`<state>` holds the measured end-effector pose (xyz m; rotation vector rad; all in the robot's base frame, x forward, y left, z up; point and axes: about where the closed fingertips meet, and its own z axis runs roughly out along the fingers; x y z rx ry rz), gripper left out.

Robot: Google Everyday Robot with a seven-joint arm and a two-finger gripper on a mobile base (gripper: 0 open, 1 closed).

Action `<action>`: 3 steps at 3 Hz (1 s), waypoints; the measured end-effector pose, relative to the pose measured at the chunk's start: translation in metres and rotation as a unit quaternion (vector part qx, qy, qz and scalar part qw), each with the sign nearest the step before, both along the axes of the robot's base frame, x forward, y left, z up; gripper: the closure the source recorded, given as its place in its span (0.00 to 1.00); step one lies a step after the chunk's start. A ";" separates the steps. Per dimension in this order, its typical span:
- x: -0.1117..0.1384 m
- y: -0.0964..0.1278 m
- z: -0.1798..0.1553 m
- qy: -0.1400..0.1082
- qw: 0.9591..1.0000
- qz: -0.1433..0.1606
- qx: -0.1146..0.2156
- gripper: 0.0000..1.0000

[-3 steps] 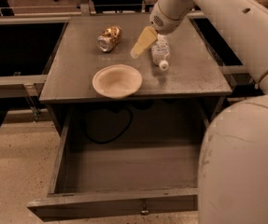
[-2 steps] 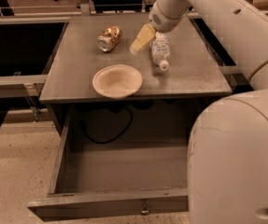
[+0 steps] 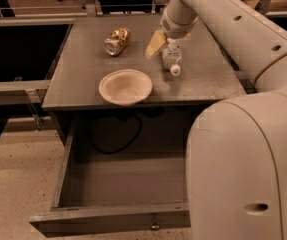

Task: Place blue plastic bottle into top drawer

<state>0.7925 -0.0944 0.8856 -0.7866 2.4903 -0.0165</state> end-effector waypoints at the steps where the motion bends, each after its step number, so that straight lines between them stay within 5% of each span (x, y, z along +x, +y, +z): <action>1: 0.001 -0.007 -0.009 0.007 1.000 -0.011 -0.015 0.41; 2: -0.004 -0.007 -0.016 0.011 1.000 0.008 -0.003 0.65; 3: -0.013 0.005 0.002 -0.002 0.997 0.075 0.026 0.87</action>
Offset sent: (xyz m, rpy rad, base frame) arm -0.0158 -0.0082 -0.0180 0.0469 0.0266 0.0979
